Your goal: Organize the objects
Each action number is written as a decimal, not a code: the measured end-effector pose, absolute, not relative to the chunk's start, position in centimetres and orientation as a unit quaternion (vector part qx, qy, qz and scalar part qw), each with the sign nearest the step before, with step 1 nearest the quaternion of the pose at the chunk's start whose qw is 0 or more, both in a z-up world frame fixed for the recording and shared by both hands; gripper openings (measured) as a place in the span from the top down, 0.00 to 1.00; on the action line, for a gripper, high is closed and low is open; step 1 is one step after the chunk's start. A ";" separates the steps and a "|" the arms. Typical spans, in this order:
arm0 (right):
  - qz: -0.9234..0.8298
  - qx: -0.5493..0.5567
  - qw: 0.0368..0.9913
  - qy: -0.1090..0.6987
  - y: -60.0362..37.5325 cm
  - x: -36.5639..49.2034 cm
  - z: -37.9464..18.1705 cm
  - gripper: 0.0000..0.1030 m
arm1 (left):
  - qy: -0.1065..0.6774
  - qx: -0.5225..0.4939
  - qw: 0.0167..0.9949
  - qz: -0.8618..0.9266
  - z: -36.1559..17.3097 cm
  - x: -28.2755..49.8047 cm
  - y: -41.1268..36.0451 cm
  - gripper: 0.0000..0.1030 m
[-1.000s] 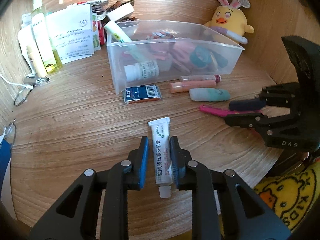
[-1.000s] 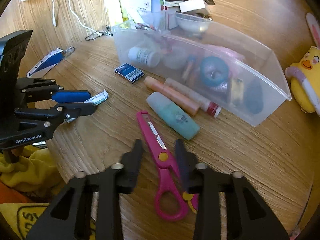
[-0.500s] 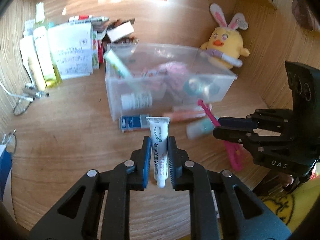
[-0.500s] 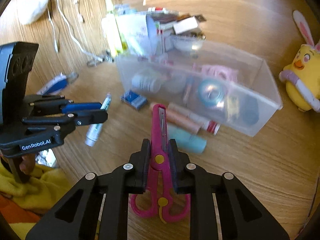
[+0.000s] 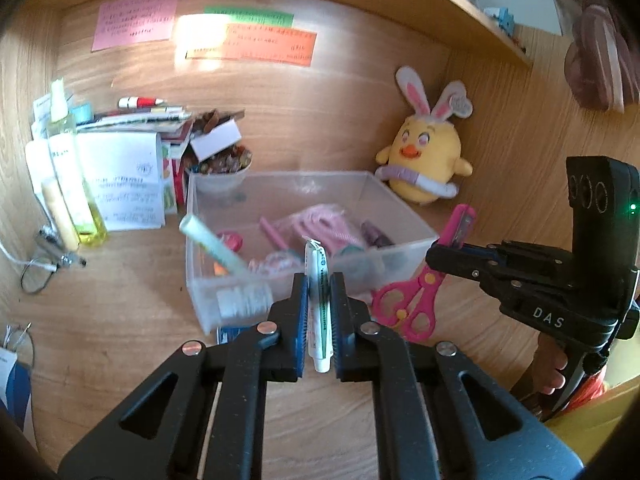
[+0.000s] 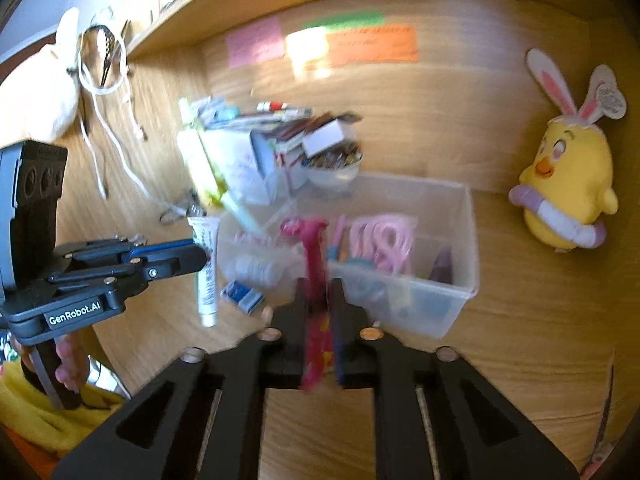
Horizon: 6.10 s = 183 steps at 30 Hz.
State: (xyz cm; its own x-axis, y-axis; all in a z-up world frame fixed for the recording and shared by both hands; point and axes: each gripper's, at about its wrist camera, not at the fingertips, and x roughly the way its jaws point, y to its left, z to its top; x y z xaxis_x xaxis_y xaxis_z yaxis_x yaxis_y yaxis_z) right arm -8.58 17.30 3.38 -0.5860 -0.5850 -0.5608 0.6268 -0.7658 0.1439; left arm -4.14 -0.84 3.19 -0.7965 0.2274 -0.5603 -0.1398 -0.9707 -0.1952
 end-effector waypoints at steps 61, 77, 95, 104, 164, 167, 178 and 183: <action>-0.839 0.461 0.286 0.037 24.0 -8.9 -3.6 0.75 | -0.031 -0.446 0.102 0.888 -5.7 -4.3 1.0 0.60; -0.872 0.455 0.181 -0.008 23.9 -11.4 -4.5 0.53 | -0.032 -0.436 0.095 0.894 -5.7 -3.3 0.2 0.85; -0.879 0.428 0.209 0.009 23.1 -9.6 -4.5 0.83 | 0.041 -0.424 0.078 0.901 -6.0 -2.6 2.3 0.83; -0.907 0.356 0.224 -0.016 24.3 -7.7 -0.4 0.83 | -0.013 -0.394 0.082 0.915 -3.2 -3.1 0.6 0.85; -0.866 0.363 0.334 0.081 16.0 -9.1 1.1 0.46 | -0.025 -0.367 0.064 0.928 0.6 -5.9 -2.1 0.49; -0.857 0.380 0.330 0.105 15.3 -8.1 -1.0 0.43 | -0.025 -0.387 0.064 0.920 -0.9 -5.5 -2.1 0.49; -0.836 0.409 0.335 0.149 13.2 -7.6 -4.6 0.40 | -0.023 -0.417 0.086 0.904 -3.1 -6.2 -1.1 0.49; -0.831 0.426 0.328 0.142 14.0 -8.2 -5.4 0.42 | -0.012 -0.424 0.105 0.900 -3.4 -7.2 0.3 0.49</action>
State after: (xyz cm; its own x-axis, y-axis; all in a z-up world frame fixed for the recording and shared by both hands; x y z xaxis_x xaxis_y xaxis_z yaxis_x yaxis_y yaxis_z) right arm -8.22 13.96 -5.41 -0.4219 -0.4250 -0.8009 0.6662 -0.7445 0.0441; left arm -7.19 0.35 -3.40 -0.6189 0.1987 -0.7600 -0.1779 -0.9778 -0.1108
